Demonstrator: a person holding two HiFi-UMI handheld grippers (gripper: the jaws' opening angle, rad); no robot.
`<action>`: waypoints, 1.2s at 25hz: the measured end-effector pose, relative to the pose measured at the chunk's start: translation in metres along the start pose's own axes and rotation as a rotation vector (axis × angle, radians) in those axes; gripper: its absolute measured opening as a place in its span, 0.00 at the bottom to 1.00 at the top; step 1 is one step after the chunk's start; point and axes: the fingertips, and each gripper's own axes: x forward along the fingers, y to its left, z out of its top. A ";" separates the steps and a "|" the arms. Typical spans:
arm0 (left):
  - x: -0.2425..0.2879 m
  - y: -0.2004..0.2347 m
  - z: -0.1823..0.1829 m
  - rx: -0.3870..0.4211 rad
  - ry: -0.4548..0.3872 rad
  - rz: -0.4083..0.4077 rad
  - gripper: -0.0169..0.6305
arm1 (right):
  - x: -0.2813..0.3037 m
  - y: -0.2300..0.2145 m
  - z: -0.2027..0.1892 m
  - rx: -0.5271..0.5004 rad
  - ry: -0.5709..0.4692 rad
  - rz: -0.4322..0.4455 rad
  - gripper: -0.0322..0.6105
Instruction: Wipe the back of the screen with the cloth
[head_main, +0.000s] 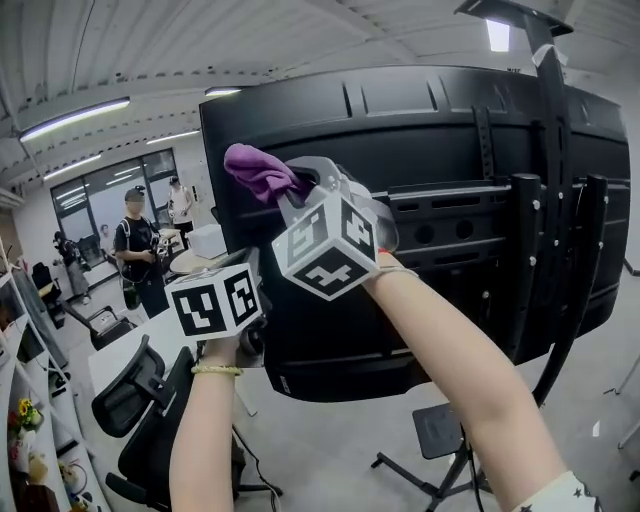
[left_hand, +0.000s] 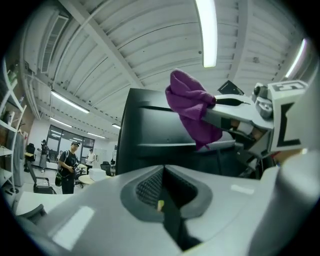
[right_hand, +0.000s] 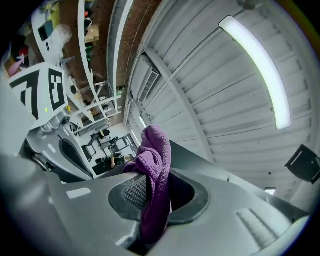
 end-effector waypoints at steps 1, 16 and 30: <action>0.006 0.003 0.004 -0.001 -0.002 -0.004 0.04 | 0.009 -0.004 -0.002 -0.034 0.022 -0.015 0.14; -0.001 0.004 -0.100 -0.060 0.037 -0.052 0.04 | -0.009 0.097 -0.081 -0.234 0.186 0.027 0.14; -0.032 -0.051 -0.249 -0.020 0.182 -0.091 0.04 | -0.136 0.250 -0.212 -0.099 0.365 0.233 0.14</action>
